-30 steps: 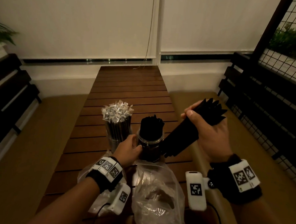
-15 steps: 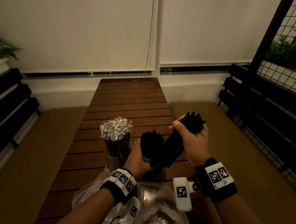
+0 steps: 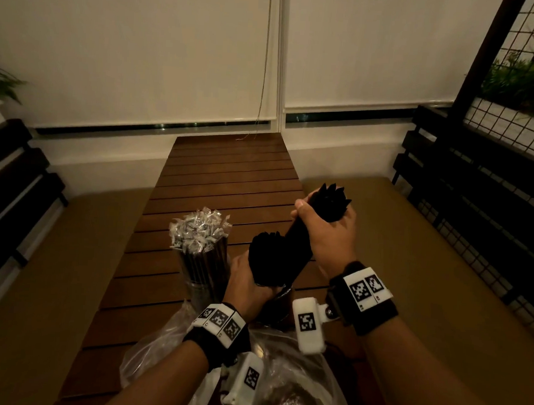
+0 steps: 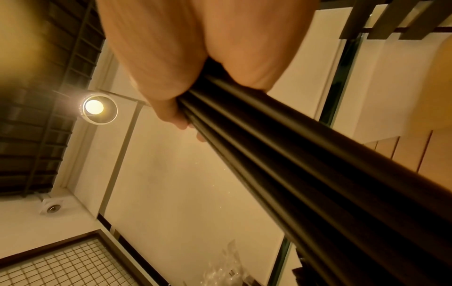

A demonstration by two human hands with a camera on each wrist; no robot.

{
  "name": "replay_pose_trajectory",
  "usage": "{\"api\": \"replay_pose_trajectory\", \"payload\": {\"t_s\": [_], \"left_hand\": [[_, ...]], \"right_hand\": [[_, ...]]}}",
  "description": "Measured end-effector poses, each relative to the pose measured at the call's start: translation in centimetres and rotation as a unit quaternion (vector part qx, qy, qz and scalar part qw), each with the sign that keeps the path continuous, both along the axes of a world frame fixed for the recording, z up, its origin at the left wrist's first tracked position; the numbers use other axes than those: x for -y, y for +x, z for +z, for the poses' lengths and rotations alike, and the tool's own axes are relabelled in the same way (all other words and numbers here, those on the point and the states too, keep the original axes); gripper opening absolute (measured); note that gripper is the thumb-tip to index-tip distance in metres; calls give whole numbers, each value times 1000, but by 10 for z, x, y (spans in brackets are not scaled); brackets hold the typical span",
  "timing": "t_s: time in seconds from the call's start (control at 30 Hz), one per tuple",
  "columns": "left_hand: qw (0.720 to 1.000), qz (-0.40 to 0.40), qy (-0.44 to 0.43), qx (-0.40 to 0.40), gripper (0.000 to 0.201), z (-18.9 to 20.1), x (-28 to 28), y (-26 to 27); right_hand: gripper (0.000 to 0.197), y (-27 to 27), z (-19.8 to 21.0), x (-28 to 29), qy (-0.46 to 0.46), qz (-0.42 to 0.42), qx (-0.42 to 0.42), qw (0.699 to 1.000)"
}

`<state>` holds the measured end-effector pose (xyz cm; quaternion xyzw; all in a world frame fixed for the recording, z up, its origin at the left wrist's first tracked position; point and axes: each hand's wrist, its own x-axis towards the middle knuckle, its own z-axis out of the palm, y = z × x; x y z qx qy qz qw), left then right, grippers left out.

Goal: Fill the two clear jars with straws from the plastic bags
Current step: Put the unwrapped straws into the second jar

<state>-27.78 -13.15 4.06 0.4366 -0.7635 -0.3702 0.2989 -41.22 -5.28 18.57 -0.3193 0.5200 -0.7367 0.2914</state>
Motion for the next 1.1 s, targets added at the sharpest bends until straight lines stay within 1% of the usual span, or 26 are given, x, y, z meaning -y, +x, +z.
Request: {"api": "replay_pose_trajectory", "payload": {"t_s": [0.1, 0.23, 0.3, 0.4, 0.43, 0.5, 0.57, 0.6, 0.63, 0.77, 0.87, 0.93, 0.97, 1.03, 1.07, 1.1], "left_hand": [[1000, 4, -7, -7, 68, -1, 1, 2], [1000, 14, -5, -15, 78, -1, -2, 2], [1000, 10, -1, -14, 77, -6, 2, 2], [1000, 1, -9, -9, 73, -7, 4, 2], [1000, -1, -10, -15, 71, -7, 5, 1], [1000, -5, -11, -11, 69, -6, 5, 0], [1000, -13, -15, -6, 67, -8, 7, -2], [1000, -15, -12, -5, 69, -9, 8, -3], [1000, -14, -9, -6, 71, -11, 9, -3], [1000, 0, -14, -8, 68, -12, 8, -3], [1000, 8, -10, 4, 71, -13, 7, -3], [1000, 6, 0, 10, 74, -20, 11, -2], [1000, 10, 4, 14, 74, -21, 12, -2], [1000, 16, 11, 16, 75, -22, 11, -2], [1000, 19, 12, 14, 73, -22, 11, -2], [1000, 21, 14, 11, 72, -21, 10, -1]], "right_hand": [[21, 1, -2, 7, 5, -11, -2, 1000], [29, 2, -2, 15, 3, 6, 14, 1000], [30, 4, -1, 19, 9, 4, 12, 1000], [47, 10, 2, 24, 18, 1, -4, 1000], [50, 12, 2, 25, 17, 2, -15, 1000], [46, 13, -1, 25, 20, 11, -32, 999], [35, 14, -9, 24, 34, 22, -33, 999], [30, 15, -9, 21, 36, 25, -28, 999], [30, 16, -11, 21, 33, 24, -29, 999], [31, 22, -12, 21, 36, 30, -68, 997], [49, 25, -10, 21, 40, 34, -98, 994], [38, 23, -7, 23, 27, 20, -91, 995], [38, 22, -7, 24, 22, 15, -81, 996], [54, 22, -9, 25, 9, 3, -53, 999], [57, 22, -11, 26, 7, -5, -43, 999], [52, 22, -12, 26, 5, -15, -41, 999]]}}
